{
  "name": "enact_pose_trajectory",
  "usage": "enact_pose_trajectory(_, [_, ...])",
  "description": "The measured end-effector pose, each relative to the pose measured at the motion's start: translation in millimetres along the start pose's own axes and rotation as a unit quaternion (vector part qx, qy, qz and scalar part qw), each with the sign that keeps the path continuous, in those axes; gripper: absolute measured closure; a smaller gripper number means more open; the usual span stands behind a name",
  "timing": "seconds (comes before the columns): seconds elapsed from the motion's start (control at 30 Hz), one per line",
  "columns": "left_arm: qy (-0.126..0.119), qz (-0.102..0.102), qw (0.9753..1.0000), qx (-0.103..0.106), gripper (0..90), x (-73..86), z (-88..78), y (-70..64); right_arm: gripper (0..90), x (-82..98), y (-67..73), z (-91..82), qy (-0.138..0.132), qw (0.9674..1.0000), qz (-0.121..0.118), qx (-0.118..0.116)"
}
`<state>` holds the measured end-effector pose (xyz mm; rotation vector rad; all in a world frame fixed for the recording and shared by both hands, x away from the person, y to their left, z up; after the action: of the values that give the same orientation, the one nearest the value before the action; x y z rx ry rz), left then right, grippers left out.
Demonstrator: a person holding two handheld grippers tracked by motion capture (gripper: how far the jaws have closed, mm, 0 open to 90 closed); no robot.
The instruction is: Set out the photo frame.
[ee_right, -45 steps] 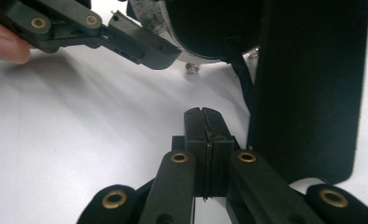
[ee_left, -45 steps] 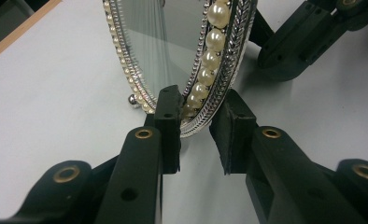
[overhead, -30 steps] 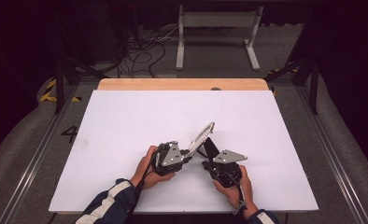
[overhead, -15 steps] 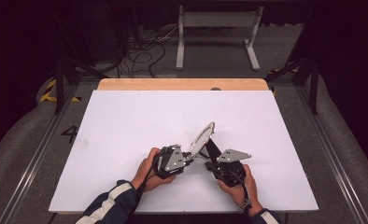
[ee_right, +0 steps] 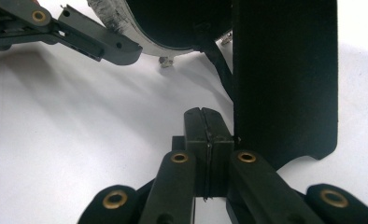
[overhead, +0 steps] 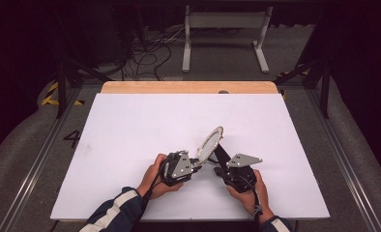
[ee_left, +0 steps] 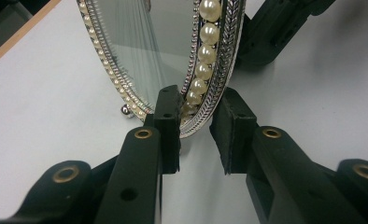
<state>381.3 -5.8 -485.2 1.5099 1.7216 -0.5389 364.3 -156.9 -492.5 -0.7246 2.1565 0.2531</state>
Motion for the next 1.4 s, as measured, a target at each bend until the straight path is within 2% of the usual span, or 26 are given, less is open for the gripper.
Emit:
enact_pose_trajectory(0.47, [-0.009, 0.001, 0.9999, 0.01, 71.5, -5.2, 5.0, -7.5, 90.0, 2.1, -13.6, -1.3, -0.002, 0.9999, 0.003, 0.011])
enact_pose_trajectory(0.77, [-0.017, -0.01, 0.9997, 0.013, 70.9, -8.3, 9.9, -9.7, 90.0, 1.0, -23.9, 1.2, -0.004, 0.9997, 0.007, 0.021])
enact_pose_trajectory(0.9, [-0.026, -0.023, 0.9992, 0.019, 70.7, -9.4, 12.4, -10.3, 90.0, 0.1, -27.7, 2.7, -0.005, 0.9996, 0.008, 0.026])
enact_pose_trajectory(1.13, [-0.034, -0.026, 0.9986, 0.033, 76.7, -11.1, 13.2, -11.1, 90.0, -1.9, -38.3, 6.9, -0.014, 0.9991, 0.017, 0.036])
enact_pose_trajectory(1.2, [-0.037, -0.029, 0.9983, 0.034, 77.2, -11.3, 10.7, -11.1, 90.0, -1.5, -38.9, 6.9, -0.017, 0.9992, 0.015, 0.032])
enact_pose_trajectory(1.27, [-0.042, -0.029, 0.998, 0.036, 75.6, -11.0, 4.5, -11.0, 88.2, -0.1, -39.5, 5.5, -0.017, 0.999, 0.016, 0.037])
enact_pose_trajectory(1.4, [-0.053, -0.047, 0.9966, 0.043, 67.6, -3.7, -19.7, -9.5, 85.2, -0.3, -37.2, -2.6, -0.034, 0.9987, 0.022, 0.032])
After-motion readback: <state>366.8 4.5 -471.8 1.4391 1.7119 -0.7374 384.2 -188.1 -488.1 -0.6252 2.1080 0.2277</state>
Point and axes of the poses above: each handheld gripper's, and its own axes: z roughly forward along the jaws, x roughly out of its underside, y roughly to its left, the point moved 7 cm from there along z, roughly forward along the jaws, and after that the axes turned 10 degrees about x, right-handed, at the moved point
